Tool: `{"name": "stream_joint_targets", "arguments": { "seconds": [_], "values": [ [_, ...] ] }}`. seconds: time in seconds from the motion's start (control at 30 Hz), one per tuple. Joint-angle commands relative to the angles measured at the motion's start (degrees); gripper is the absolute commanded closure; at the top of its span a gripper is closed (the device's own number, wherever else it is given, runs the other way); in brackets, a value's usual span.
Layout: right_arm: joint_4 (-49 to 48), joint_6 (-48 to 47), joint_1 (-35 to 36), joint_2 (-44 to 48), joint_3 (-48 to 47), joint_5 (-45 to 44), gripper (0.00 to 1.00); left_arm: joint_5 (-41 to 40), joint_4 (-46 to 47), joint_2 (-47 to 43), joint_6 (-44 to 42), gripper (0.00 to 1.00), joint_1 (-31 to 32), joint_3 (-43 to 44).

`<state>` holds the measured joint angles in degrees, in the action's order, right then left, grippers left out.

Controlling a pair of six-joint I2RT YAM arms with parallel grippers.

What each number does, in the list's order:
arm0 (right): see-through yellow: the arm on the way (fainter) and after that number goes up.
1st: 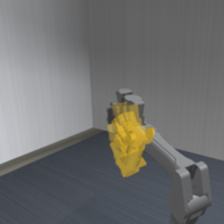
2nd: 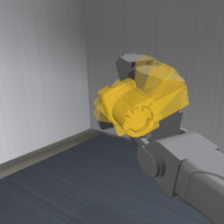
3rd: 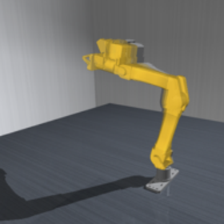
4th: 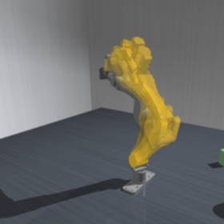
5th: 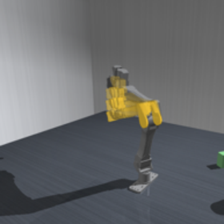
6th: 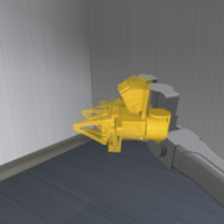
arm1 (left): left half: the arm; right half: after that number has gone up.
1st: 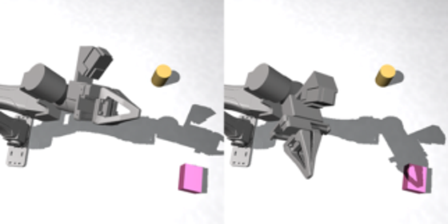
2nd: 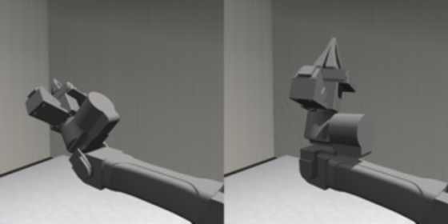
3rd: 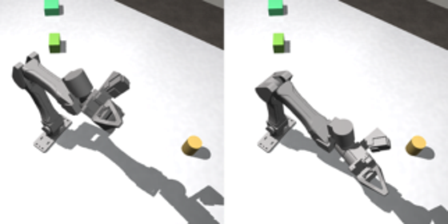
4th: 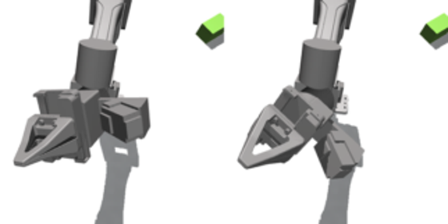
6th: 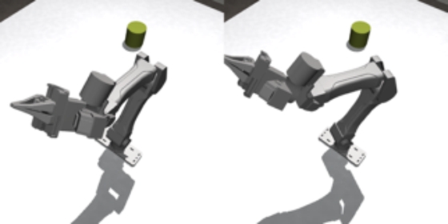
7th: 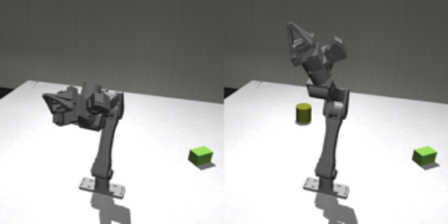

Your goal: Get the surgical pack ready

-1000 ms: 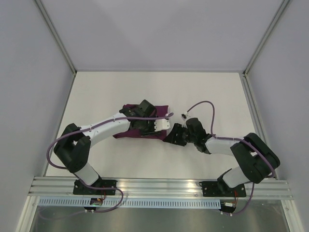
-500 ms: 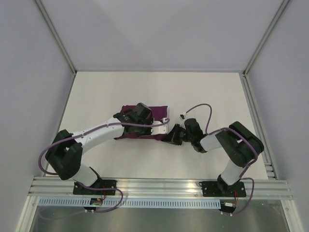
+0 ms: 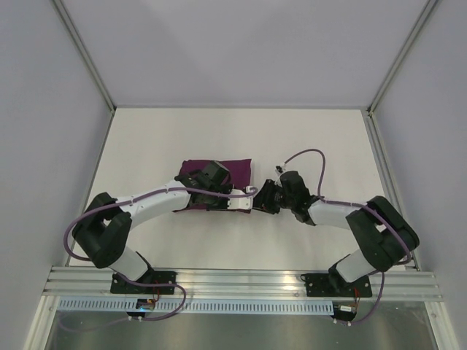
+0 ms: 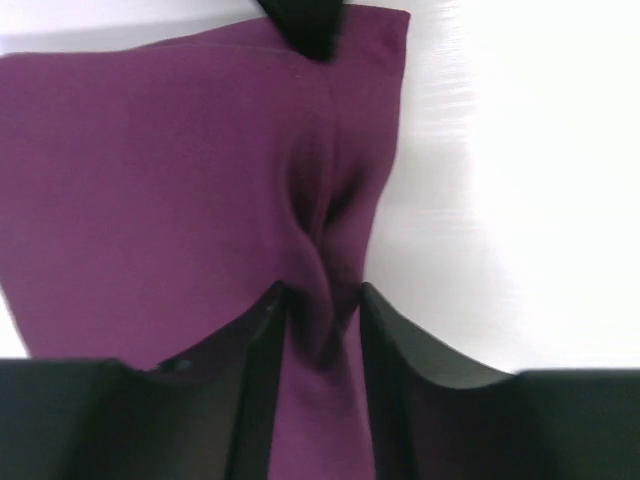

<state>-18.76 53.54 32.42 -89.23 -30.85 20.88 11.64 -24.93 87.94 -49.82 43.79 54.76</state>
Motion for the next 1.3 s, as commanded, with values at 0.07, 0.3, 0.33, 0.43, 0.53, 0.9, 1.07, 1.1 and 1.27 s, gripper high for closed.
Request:
{"name": "stream_joint_targets", "arguments": {
  "seconds": [0.07, 0.3, 0.33, 0.43, 0.53, 0.9, 1.07, 1.1, 1.27],
  "values": [
    [16.5, -9.1, -0.8, 9.2, -6.3, -7.3, 0.57, 4.4, -9.9, 1.4, 1.7, 0.47, 0.6, -1.4],
    [19.6, -12.1, -0.7, 8.4, -11.7, -6.9, 0.43, 6.6, -13.7, -2.4, 3.8, 0.35, 0.6, 1.1],
    [19.4, -12.1, -0.8, 6.4, -12.8, -6.3, 0.37, 6.7, -14.2, -2.9, 4.4, 0.35, 0.6, 1.7],
    [16.6, -12.3, 0.0, 2.3, -14.8, -5.7, 0.33, 7.0, -15.1, -4.2, 5.5, 0.34, 0.6, 3.3],
    [13.5, -11.1, 0.3, -3.0, -15.7, -4.4, 0.37, 6.5, -15.9, -5.5, 7.6, 0.34, 0.6, 5.4],
    [8.7, -9.5, 0.7, -9.6, -16.2, -3.4, 0.86, 11.2, -23.1, -13.0, 13.3, 0.33, -10.1, 8.0],
    [10.6, -10.8, 1.1, -10.5, -17.5, -3.4, 0.84, 10.9, -22.6, -15.2, 15.4, 0.31, -19.0, 6.1],
    [11.1, -11.2, 1.1, -10.3, -17.6, -3.8, 0.72, 10.8, -22.4, -15.2, 16.0, 0.31, -20.6, 6.0],
    [18.5, -16.2, 0.7, -3.0, -18.2, -9.0, 0.0, 8.0, -19.6, -14.4, 23.5, 0.31, -33.8, 5.8]
  ]
}}
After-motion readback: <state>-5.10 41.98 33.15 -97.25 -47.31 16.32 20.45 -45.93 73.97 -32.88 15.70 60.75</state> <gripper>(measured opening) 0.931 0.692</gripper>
